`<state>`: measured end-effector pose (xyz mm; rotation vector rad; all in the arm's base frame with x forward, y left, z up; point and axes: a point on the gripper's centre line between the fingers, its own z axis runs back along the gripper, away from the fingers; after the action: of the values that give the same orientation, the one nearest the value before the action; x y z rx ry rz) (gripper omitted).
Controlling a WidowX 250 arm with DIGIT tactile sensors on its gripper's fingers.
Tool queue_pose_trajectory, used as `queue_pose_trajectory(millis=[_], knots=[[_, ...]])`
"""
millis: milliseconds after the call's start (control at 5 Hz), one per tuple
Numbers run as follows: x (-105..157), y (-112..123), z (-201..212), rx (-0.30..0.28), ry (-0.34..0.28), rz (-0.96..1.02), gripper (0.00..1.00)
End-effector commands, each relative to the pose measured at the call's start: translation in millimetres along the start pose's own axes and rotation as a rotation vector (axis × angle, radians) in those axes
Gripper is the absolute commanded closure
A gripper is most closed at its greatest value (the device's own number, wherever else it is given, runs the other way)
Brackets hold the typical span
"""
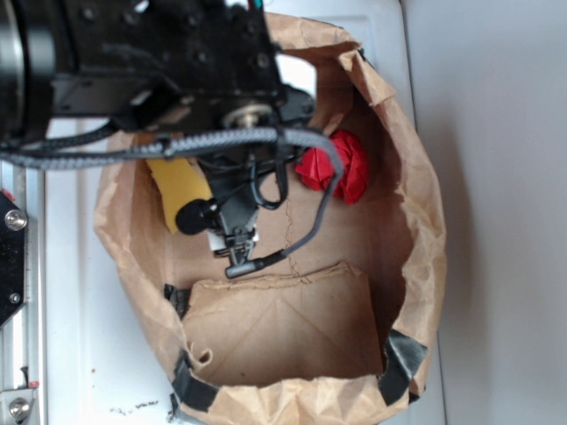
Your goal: Grab the green sponge.
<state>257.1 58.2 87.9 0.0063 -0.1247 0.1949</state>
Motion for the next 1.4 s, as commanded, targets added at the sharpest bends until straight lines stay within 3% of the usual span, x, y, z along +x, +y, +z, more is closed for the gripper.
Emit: queue_pose_trajectory(millis=[0,600,1200], knots=[[3,3,4,0.03,-0.084,-0.013,0.0],[-8,1,-23,0.067,-0.132,-0.023,0.0],[-10,-4,-38,0.101,-0.13,-0.015,0.0]])
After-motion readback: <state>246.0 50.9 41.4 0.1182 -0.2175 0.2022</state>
